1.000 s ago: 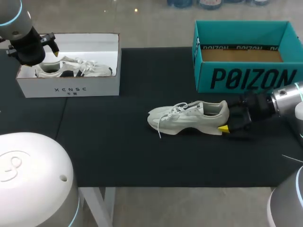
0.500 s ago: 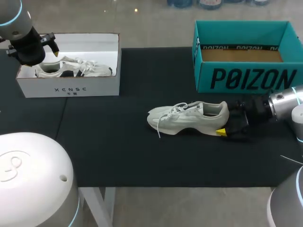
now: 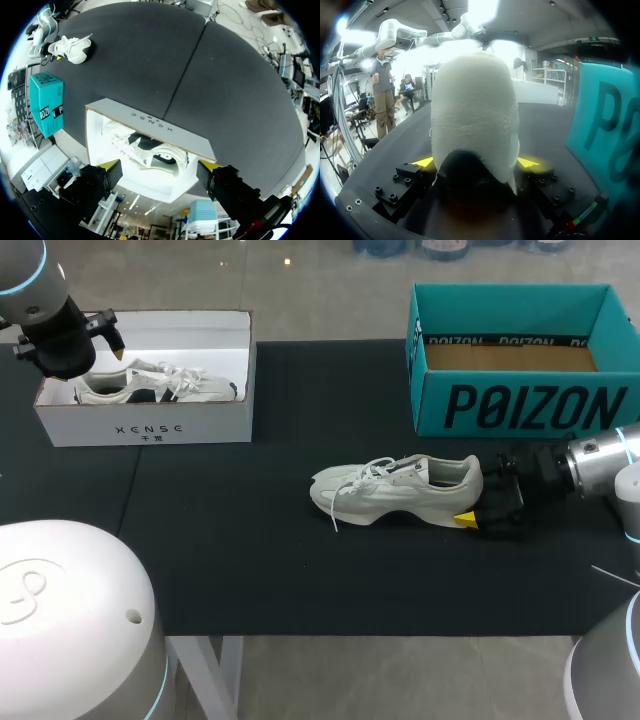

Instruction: Take the shoe out of the shoebox, open the shoe tongue, remove and reinsert the insole, then place the shoe into the shoebox

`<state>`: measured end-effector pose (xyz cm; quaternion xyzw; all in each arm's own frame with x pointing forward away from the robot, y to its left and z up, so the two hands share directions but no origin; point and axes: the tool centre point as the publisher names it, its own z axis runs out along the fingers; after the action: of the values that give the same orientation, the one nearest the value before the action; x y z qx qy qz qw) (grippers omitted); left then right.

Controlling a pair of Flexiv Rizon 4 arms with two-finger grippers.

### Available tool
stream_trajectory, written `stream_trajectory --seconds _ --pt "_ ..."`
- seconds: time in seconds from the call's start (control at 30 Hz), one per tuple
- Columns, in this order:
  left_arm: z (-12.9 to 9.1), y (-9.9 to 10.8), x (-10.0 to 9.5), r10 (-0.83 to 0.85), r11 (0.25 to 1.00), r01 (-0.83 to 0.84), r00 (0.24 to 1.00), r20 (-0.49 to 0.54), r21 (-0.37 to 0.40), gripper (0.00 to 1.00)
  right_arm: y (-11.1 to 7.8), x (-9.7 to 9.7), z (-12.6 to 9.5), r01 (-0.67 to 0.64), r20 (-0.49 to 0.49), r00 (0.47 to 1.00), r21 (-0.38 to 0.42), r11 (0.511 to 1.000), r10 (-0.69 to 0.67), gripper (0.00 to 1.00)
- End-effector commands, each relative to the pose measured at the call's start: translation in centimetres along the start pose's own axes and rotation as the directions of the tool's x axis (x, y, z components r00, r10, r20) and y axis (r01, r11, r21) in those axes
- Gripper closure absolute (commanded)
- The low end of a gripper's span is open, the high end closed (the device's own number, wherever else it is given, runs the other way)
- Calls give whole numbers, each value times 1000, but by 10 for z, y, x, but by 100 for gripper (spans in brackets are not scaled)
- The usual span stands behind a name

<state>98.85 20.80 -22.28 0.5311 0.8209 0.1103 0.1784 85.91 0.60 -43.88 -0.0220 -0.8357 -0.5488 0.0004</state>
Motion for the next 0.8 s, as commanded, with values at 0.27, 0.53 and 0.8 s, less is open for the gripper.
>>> stream_trajectory --seconds 0.27,0.53,0.8 --pt "0 0 0 1 1000 -1 1000 0 0 0 -7 0 8 -1 -2 1000 2 1000 1 100" --pt "-1 -43 -78 79 996 -79 997 24 31 0 -7 0 8 -1 -2 1000 2 1000 1 100" --pt "-6 -96 -139 -360 932 362 925 -122 -7 0 -7 0 8 -1 -2 1000 2 1000 1 100"
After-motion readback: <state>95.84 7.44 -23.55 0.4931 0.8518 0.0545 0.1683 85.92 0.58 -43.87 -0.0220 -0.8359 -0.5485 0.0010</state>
